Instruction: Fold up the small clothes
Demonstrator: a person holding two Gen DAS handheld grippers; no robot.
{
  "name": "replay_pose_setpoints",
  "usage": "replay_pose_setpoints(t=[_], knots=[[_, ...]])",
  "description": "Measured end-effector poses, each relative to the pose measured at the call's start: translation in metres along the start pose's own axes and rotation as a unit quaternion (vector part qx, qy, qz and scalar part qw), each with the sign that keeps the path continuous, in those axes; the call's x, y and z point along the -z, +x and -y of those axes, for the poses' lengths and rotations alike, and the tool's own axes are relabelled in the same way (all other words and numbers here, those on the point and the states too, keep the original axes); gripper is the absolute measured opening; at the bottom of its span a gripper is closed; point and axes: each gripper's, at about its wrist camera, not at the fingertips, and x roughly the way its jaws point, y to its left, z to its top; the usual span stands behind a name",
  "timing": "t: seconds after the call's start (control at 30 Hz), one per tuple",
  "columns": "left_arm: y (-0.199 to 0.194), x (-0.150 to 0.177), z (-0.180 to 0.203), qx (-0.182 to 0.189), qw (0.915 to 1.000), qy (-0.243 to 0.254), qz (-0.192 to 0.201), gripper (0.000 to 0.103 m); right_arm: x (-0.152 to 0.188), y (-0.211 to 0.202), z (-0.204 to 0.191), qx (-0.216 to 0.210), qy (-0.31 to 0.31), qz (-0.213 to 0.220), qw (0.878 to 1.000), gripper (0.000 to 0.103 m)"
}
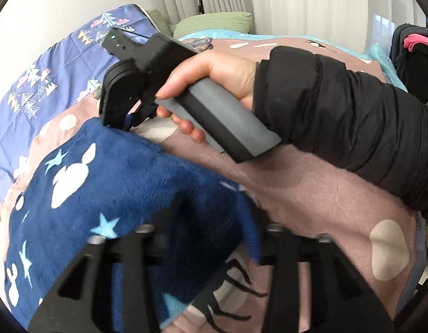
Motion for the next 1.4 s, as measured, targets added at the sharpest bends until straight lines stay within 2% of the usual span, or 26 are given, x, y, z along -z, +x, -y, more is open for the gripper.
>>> replay_pose_setpoints(t=[0.03, 0.1, 0.2, 0.23, 0.27, 0.33, 0.37, 0.43, 0.47, 0.5, 0.57, 0.6, 0.63, 0.7, 0.8, 0.9, 0.93, 0.97, 1.07, 1.1, 1.13, 1.17, 1.2, 1.27, 1.3, 1.4], knots=[[0.000, 0.001, 0.002, 0.026, 0.9996, 0.006, -0.006, 0.072, 0.000, -0.003, 0.000, 0.000, -0.002, 0.000, 1.000, 0.008], [0.000, 0.004, 0.016, 0.028, 0.9993, 0.021, -0.011, 0.073, -0.002, -0.004, -0.003, 0.006, -0.009, -0.001, 1.000, 0.008], [0.010, 0.008, 0.038, -0.032, 0.9962, 0.081, -0.006, 0.074, -0.002, -0.002, -0.004, 0.010, -0.013, -0.002, 1.000, 0.009], [0.016, 0.007, 0.041, -0.048, 0.9942, 0.096, -0.003, 0.066, -0.001, -0.003, -0.004, 0.009, -0.010, -0.002, 1.000, 0.008], [0.018, 0.006, 0.039, -0.046, 0.9944, 0.095, -0.001, 0.041, 0.000, -0.004, -0.005, 0.008, -0.006, 0.002, 1.000, 0.008], [0.017, -0.001, 0.031, -0.030, 0.9965, 0.078, -0.002, 0.022, 0.000, -0.014, -0.008, 0.004, -0.005, 0.017, 1.000, 0.007], [0.011, -0.006, 0.025, -0.009, 0.9978, 0.066, 0.005, 0.018, -0.001, -0.022, -0.014, -0.003, -0.010, 0.030, 0.999, 0.007], [0.006, -0.011, 0.021, 0.012, 0.9984, 0.055, 0.010, 0.017, -0.004, -0.031, -0.022, 0.000, -0.022, 0.043, 0.999, 0.006], [0.005, -0.014, 0.021, 0.023, 0.9985, 0.049, 0.008, 0.017, -0.008, -0.031, -0.024, 0.015, -0.028, 0.048, 0.998, 0.003], [0.007, -0.017, 0.021, 0.033, 0.9985, 0.044, 0.009, 0.016, -0.013, -0.023, -0.024, 0.050, -0.034, 0.048, 0.997, 0.000], [0.009, -0.015, 0.028, 0.028, 0.9982, 0.052, 0.012, 0.015, -0.018, -0.003, -0.013, 0.126, -0.031, 0.044, 0.991, 0.000], [0.011, -0.013, 0.029, 0.022, 0.9981, 0.056, 0.013, 0.015, -0.018, 0.009, -0.004, 0.130, -0.018, 0.032, 0.991, 0.000], [0.012, -0.012, 0.028, 0.026, 0.9983, 0.051, 0.013, 0.015, -0.017, 0.011, 0.004, 0.112, -0.001, 0.035, 0.993, 0.000], [0.013, -0.007, 0.023, 0.035, 0.9986, 0.037, 0.012, 0.015, -0.016, 0.002, 0.011, 0.081, 0.020, 0.043, 0.996, 0.000], [0.011, -0.004, 0.022, 0.042, 0.9986, 0.029, 0.014, 0.015, -0.014, -0.021, 0.011, 0.074, 0.020, 0.051, 0.996, 0.001], [0.007, -0.001, 0.023, 0.040, 0.9988, 0.023, 0.017, 0.016, -0.005, -0.045, 0.004, 0.049, 0.009, 0.041, 0.998, 0.020], [0.007, 0.000, 0.022, 0.039, 0.9989, 0.018, 0.018, 0.017, 0.001, -0.050, 0.002, 0.037, 0.009, 0.036, 0.999, 0.041], [0.008, 0.002, 0.024, 0.039, 0.9990, 0.014, 0.019, 0.017, 0.008, -0.054, 0.000, 0.018, 0.008, 0.028, 0.999, 0.053], [0.006, 0.008, 0.022, 0.041, 0.9990, 0.007, 0.018, 0.025, 0.026, -0.046, -0.014, -0.035, 0.000, -0.019, 0.999, 0.064], [0.007, 0.009, 0.024, 0.038, 0.9991, 0.010, 0.017, 0.025, 0.031, -0.037, -0.020, -0.041, -0.007, -0.036, 0.998, 0.064], [0.009, 0.009, 0.027, 0.033, 0.9992, 0.016, 0.016, 0.025, 0.032, -0.029, -0.025, -0.024, -0.016, -0.039, 0.999, 0.061], [0.011, 0.009, 0.028, 0.030, 0.9992, 0.020, 0.016, 0.025, 0.032, -0.022, -0.030, 0.007, -0.028, -0.033, 0.999, 0.038], [0.012, 0.009, 0.028, 0.029, 0.9993, 0.021, 0.015, 0.024, 0.030, -0.016, -0.035, 0.039, -0.037, -0.022, 0.998, 0.019], [0.010, 0.008, 0.029, 0.026, 0.9994, 0.013, 0.018, 0.023, 0.019, -0.019, -0.043, 0.029, -0.020, -0.005, 0.999, 0.014], [0.009, 0.008, 0.027, 0.023, 0.9995, 0.008, 0.022, 0.023, 0.017, -0.022, -0.052, 0.033, -0.035, 0.007, 0.999, 0.014], [0.012, 0.008, 0.023, 0.033, 0.9992, -0.010, 0.019, 0.023, 0.021, -0.010, -0.060, 0.094, -0.079, -0.005, 0.992, 0.016]])
